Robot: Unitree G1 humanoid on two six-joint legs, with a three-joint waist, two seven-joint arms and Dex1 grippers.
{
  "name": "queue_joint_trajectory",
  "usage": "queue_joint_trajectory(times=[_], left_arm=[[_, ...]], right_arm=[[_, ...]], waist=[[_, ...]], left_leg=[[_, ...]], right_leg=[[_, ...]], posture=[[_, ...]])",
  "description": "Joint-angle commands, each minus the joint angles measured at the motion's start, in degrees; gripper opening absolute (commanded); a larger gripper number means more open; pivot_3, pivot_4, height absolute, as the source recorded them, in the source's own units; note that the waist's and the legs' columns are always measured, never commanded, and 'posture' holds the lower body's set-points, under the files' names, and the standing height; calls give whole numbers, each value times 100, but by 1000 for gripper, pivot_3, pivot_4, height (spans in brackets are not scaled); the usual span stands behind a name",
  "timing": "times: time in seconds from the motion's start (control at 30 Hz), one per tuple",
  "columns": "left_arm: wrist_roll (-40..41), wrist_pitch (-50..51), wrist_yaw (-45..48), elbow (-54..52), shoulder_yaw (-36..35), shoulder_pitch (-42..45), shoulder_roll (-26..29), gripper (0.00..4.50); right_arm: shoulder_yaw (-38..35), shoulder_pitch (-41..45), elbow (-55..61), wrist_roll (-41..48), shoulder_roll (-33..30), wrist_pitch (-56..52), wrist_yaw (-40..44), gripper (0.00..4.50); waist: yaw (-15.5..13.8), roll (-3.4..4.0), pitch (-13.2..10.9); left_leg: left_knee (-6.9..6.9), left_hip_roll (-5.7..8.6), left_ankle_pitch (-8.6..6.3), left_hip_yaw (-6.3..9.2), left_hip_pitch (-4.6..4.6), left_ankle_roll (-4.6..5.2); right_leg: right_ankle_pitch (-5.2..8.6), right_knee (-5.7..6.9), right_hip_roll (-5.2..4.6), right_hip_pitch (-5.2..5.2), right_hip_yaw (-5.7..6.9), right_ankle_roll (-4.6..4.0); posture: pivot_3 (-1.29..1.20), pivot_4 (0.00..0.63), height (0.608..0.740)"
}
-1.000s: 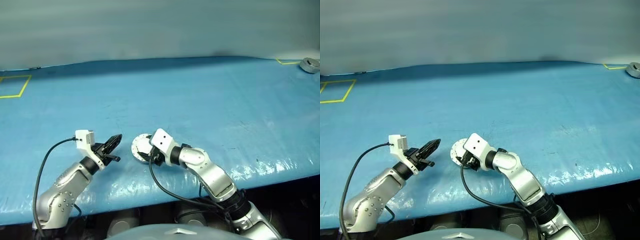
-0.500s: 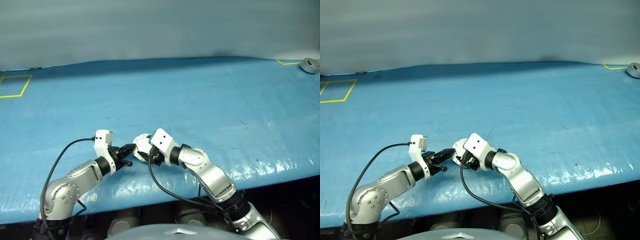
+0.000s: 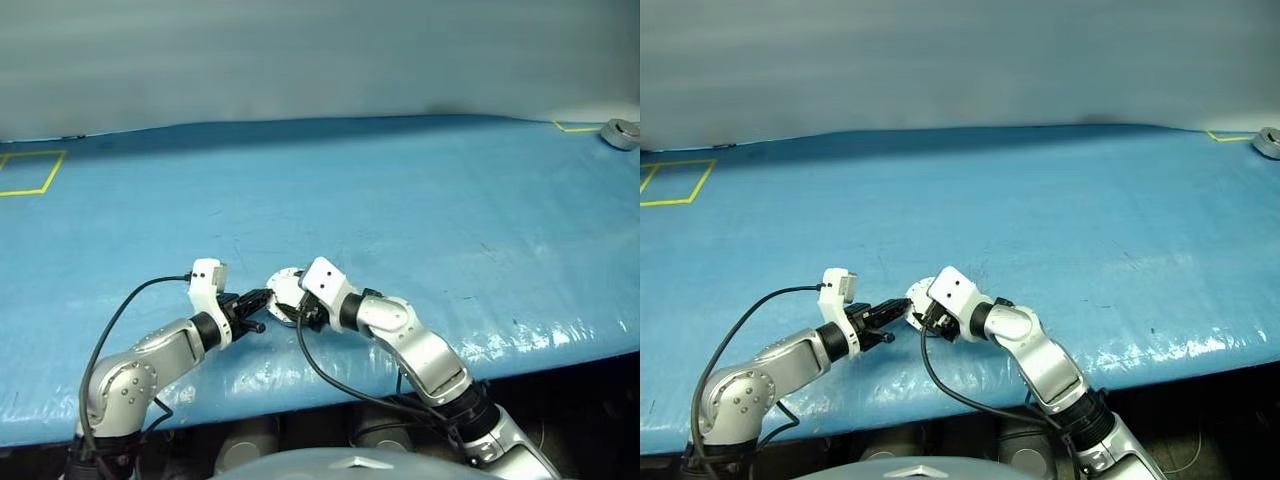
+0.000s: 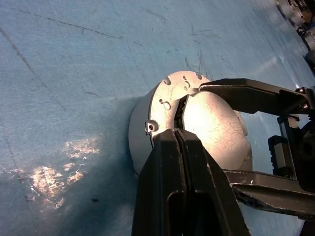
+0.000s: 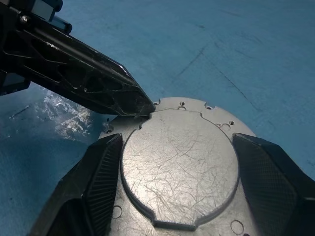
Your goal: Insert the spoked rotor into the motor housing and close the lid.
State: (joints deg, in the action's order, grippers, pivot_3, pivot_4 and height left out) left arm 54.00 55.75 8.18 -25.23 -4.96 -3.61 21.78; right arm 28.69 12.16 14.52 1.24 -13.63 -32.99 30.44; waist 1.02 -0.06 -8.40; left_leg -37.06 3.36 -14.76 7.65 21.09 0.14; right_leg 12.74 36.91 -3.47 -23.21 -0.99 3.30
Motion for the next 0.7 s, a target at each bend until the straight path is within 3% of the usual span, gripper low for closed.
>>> queue_joint_trajectory(times=[0.03,0.17,0.33,0.53,0.7], left_arm=[[-113,204,-54,52,117,-46,-19,0],[-190,169,-18,56,71,-17,35,0],[-277,153,45,42,24,-4,75,0],[-425,95,142,-15,78,26,108,0],[-514,94,225,-20,96,50,97,0]], right_arm=[[8,-204,-56,48,-37,-169,20,4448],[-309,-498,459,114,-119,-90,-148,4448],[-1224,-1011,1490,915,27,-532,-220,4448],[-2394,-1380,1950,2202,638,-1699,-592,4448],[-2942,-1385,1527,2982,1483,-2548,-1145,4448]], waist=[[-4,0,0],[-40,-1,1],[-42,0,-2],[-39,4,-5],[-39,9,-8]], left_leg=[[0,0,0,0,0,0],[2,2,-1,1,2,0],[3,2,-2,2,22,0],[6,-4,0,4,47,-3],[11,-2,-1,2,51,-1]], right_leg=[[0,-1,0,1,0,0],[1,-6,-2,1,0,0],[0,-7,-4,-16,-1,1],[0,-3,-3,-22,0,1],[2,-6,-4,-29,-1,-3]], posture=[[0,150,740],[0,150,740],[0,150,740],[0,150,740],[0,150,740]])
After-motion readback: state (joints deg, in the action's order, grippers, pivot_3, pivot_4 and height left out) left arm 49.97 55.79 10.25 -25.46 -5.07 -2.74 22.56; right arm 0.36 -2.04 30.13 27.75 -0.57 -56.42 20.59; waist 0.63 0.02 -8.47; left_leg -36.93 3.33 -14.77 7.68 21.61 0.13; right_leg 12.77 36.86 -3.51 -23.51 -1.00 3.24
